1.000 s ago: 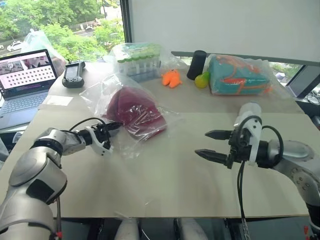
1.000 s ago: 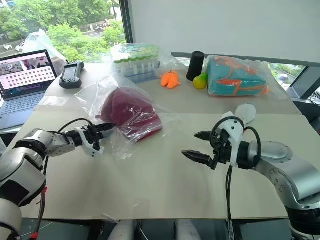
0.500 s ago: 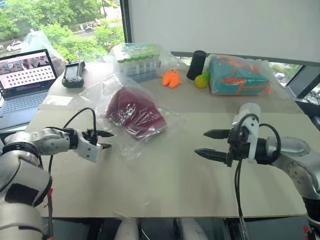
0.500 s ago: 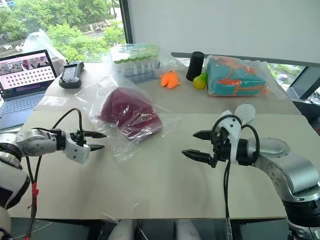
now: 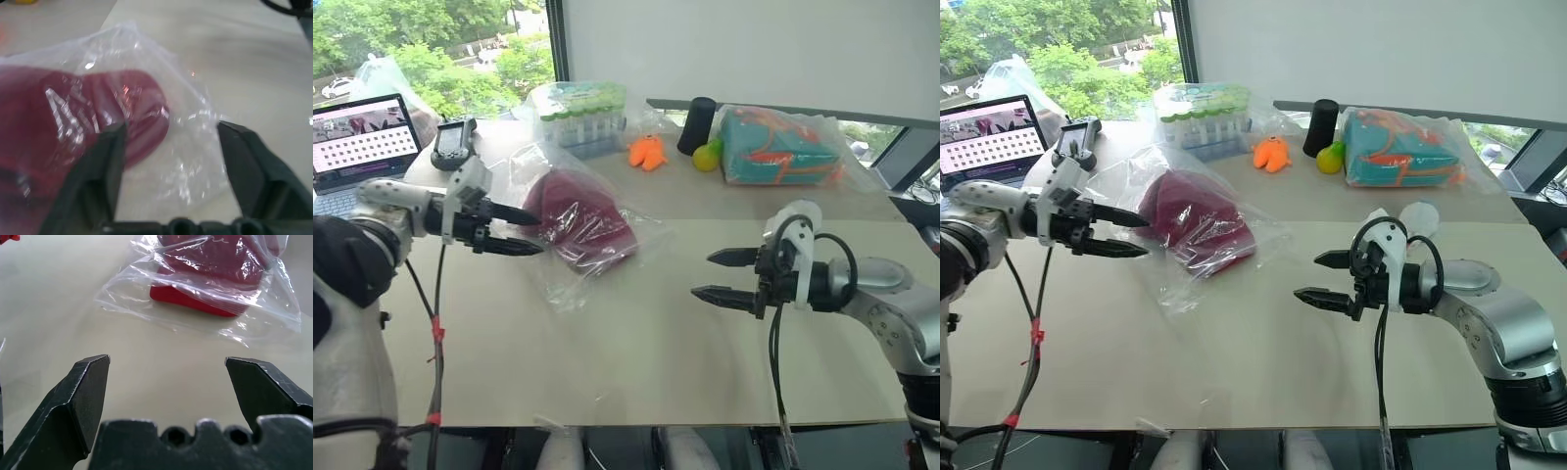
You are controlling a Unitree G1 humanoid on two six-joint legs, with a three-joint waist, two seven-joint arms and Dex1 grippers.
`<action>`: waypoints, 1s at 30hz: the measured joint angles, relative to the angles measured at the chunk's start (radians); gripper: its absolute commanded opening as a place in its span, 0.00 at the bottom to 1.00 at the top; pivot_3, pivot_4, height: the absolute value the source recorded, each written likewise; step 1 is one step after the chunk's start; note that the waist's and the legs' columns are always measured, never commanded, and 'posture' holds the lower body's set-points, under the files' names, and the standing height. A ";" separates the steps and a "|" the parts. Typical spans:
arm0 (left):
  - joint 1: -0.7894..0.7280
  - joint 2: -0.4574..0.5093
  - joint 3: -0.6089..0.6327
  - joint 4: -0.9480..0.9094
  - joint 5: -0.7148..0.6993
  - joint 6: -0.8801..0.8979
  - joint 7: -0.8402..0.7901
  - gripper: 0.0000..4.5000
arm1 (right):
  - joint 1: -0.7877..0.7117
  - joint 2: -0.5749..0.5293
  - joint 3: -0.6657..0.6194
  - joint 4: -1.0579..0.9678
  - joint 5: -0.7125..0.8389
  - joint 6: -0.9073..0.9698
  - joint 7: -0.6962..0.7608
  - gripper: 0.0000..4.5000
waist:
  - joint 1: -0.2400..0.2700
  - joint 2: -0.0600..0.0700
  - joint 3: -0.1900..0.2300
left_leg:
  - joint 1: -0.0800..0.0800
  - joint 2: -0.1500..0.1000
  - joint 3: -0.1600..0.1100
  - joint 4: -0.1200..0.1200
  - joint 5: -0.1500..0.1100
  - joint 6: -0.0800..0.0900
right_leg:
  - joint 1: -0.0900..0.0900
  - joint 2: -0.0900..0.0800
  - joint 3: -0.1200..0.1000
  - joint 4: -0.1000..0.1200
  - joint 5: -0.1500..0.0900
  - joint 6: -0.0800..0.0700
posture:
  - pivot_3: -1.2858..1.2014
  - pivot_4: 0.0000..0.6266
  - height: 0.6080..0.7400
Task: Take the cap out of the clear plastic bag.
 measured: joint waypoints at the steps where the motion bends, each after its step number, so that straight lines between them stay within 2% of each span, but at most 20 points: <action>1: 0.007 -0.016 0.007 0.000 0.000 -0.013 0.001 0.99 | 0.000 0.000 0.000 0.001 0.000 0.000 0.000 1.00 | 0.000 0.000 0.000 | 0.000 0.000 0.000 0.000 0.000 0.000 | 0.000 0.000 0.000 0.000 0.000 -0.001 | 0.52 0.24 1.00; 4: 0.025 -0.117 0.019 0.000 0.001 -0.091 0.063 0.99 | -0.002 0.003 0.001 0.001 -0.001 0.000 0.001 1.00 | 0.007 0.000 0.000 | 0.000 0.000 0.000 0.001 0.000 0.000 | 0.000 0.000 0.000 0.000 0.001 -0.002 | 0.52 0.24 1.00; 9: 0.039 -0.285 0.002 0.000 0.026 -0.246 0.302 0.99 | -0.002 0.012 0.001 -0.002 -0.001 0.000 -0.006 1.00 | 0.014 0.000 0.000 | -0.001 -0.001 -0.001 0.002 0.000 0.000 | 0.001 -0.001 0.000 0.000 0.002 -0.002 | 0.52 0.24 1.00; 13: 0.099 -0.345 -0.034 0.000 0.089 -0.347 0.425 0.99 | 0.002 0.014 0.000 -0.016 0.000 0.002 -0.023 1.00 | -0.001 0.000 0.000 | 0.000 -0.001 -0.001 0.002 0.000 0.000 | 0.001 0.000 0.001 0.001 0.002 -0.002 | 0.52 0.24 1.00; 18: 0.170 -0.349 -0.064 0.001 0.166 -0.415 0.529 0.99 | 0.020 0.016 -0.008 -0.041 0.004 0.011 -0.054 1.00 | 0.002 0.000 0.000 | 0.001 -0.001 -0.001 0.002 0.000 0.000 | 0.001 0.000 0.001 0.002 0.002 -0.003 | 0.52 0.24 1.00; 26: 0.168 -0.310 -0.140 0.001 0.261 -0.487 0.805 0.99 | 0.025 0.019 -0.008 -0.057 0.021 0.015 -0.075 1.00 | 0.012 0.000 0.000 | 0.001 -0.001 -0.001 0.003 0.000 0.000 | 0.002 0.000 0.000 0.002 0.002 -0.002 | 0.52 0.24 1.00; 30: 0.138 -0.271 -0.145 0.001 0.284 -0.492 0.865 0.99 | 0.025 0.021 -0.008 -0.057 0.021 0.015 -0.076 1.00 | 0.011 0.000 0.000 | 0.001 -0.001 -0.001 0.003 0.000 0.000 | 0.002 0.000 0.000 0.002 0.002 -0.002 | 0.52 0.24 1.00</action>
